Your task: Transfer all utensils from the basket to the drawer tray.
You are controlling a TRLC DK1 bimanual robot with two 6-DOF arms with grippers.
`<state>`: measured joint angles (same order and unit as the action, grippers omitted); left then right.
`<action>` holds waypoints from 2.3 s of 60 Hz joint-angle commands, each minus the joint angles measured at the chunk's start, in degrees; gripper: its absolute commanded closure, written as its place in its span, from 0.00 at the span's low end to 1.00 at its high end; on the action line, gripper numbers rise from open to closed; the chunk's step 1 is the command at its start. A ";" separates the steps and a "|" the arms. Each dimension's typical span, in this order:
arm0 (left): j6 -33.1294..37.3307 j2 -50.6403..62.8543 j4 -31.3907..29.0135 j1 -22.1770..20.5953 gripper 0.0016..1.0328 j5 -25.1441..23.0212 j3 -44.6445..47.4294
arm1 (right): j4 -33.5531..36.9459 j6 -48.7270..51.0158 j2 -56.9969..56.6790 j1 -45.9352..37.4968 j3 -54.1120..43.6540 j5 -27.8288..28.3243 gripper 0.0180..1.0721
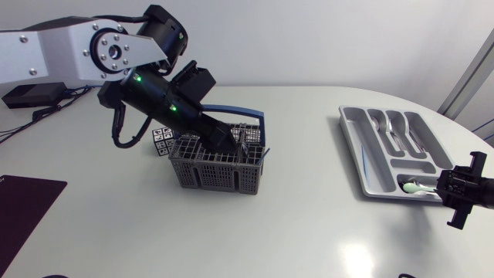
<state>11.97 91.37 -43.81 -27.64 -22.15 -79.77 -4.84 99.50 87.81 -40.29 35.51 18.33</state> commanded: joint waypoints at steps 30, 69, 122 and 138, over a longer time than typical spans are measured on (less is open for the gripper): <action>-9.68 5.75 0.04 -0.40 0.07 1.41 -4.08 | 11.08 -15.13 -11.87 1.97 -0.79 0.39 0.14; -18.82 12.60 -0.57 -5.06 0.20 9.23 -9.09 | 16.18 -25.15 -23.74 12.96 -8.61 0.04 0.14; -20.32 16.91 -0.84 -6.11 0.89 9.23 -13.05 | 17.06 -25.68 -26.37 15.60 -10.37 -0.40 0.14; -20.14 17.17 -0.92 -6.29 0.97 9.14 -13.13 | 17.32 -25.32 -26.99 15.68 -10.72 -0.49 0.14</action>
<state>-7.11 106.91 -44.01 -33.89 -13.39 -91.57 11.84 74.94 61.34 -25.17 26.87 18.11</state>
